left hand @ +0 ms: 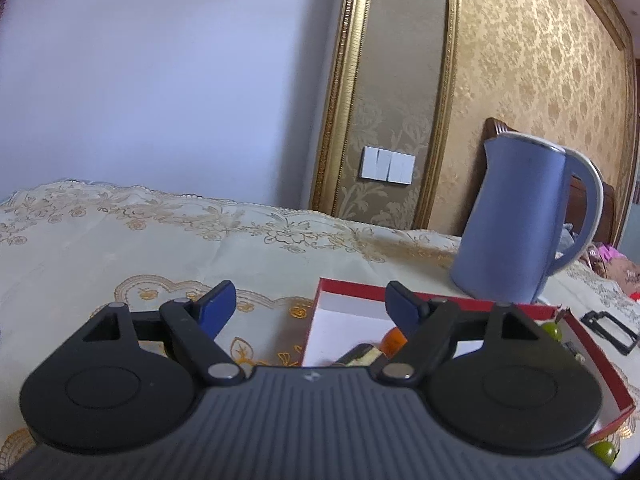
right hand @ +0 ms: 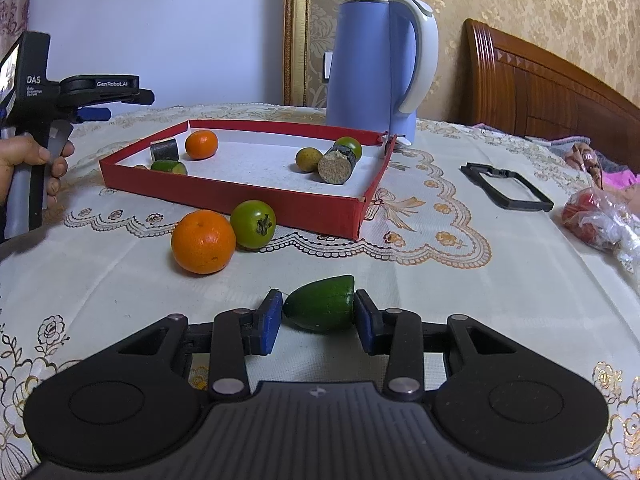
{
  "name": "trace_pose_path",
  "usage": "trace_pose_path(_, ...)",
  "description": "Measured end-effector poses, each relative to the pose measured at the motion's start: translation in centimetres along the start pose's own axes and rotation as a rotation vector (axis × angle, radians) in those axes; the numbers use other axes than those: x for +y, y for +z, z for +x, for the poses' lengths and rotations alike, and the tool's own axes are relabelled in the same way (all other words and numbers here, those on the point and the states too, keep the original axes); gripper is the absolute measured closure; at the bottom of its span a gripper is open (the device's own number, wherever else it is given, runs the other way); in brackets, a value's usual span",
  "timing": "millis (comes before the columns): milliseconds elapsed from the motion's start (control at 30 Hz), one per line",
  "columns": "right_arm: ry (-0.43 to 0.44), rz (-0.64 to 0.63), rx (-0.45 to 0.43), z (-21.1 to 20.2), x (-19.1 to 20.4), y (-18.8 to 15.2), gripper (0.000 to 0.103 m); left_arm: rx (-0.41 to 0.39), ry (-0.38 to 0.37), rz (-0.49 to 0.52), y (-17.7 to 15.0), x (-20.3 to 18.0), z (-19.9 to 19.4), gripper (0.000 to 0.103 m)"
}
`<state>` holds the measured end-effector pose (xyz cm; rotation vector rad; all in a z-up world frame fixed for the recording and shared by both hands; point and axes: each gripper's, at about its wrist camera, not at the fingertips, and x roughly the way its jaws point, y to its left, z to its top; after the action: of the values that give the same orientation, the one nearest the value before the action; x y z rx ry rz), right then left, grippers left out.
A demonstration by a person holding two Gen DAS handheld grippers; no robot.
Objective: Organize fruits
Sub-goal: 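Carry the green pepper piece into the red box and open the right gripper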
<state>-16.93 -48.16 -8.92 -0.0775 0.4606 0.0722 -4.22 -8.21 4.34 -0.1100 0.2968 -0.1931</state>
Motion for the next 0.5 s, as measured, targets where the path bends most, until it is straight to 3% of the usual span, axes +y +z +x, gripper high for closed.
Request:
trace_pose_path(333, -0.002, -0.027, -0.001, -0.4, 0.5, 0.8, 0.067, -0.004, -0.018, 0.001, -0.1, -0.2, -0.2, 0.017)
trace_pose_path(500, -0.001, -0.092, -0.055, -0.2, 0.7, 4.0, 0.067, -0.005, -0.025, -0.002, -0.1, -0.2, -0.4, 0.017)
